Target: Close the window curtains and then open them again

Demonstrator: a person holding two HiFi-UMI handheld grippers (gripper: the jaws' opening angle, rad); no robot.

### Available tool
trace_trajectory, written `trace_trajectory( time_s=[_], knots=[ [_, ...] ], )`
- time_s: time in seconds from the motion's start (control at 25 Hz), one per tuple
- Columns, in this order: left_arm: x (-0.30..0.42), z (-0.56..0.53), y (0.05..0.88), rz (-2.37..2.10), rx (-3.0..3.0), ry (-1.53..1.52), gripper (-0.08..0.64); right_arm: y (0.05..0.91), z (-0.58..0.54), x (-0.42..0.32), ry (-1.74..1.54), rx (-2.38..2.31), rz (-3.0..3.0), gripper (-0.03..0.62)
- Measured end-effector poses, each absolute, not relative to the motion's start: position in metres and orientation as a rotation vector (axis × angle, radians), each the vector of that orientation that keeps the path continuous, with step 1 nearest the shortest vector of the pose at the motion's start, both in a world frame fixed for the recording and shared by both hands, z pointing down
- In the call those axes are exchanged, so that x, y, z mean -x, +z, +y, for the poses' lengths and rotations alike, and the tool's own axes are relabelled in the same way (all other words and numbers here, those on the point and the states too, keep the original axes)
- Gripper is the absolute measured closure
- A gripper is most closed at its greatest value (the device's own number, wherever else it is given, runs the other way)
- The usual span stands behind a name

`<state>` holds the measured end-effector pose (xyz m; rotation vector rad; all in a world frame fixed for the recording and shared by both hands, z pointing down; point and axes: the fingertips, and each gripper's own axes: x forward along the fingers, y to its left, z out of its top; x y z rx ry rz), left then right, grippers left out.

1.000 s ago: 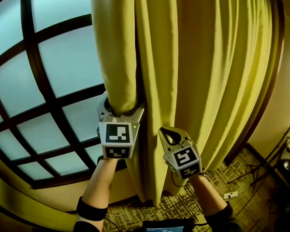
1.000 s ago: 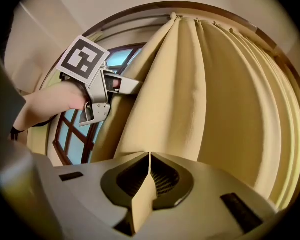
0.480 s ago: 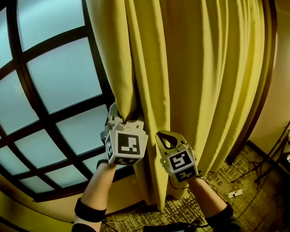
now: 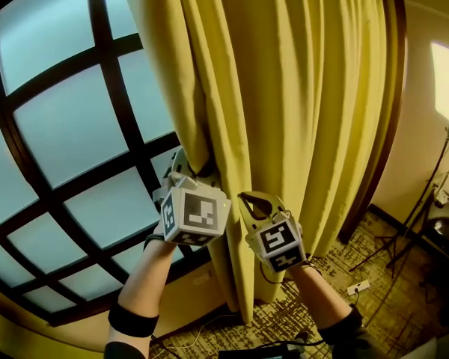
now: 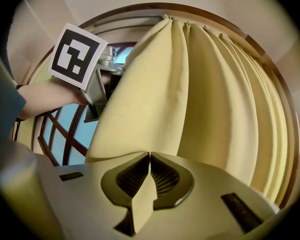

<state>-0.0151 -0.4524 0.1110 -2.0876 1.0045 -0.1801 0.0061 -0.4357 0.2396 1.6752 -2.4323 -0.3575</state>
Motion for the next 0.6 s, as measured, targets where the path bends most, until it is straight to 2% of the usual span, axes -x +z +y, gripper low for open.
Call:
trace_trajectory(
  time_s=[0.6],
  knots=[
    [-0.125,-0.472,0.082,0.795,2.059,-0.285,0.529,0.186,-0.443,-0.136,-0.419,-1.910,-2.267,0.566]
  ],
)
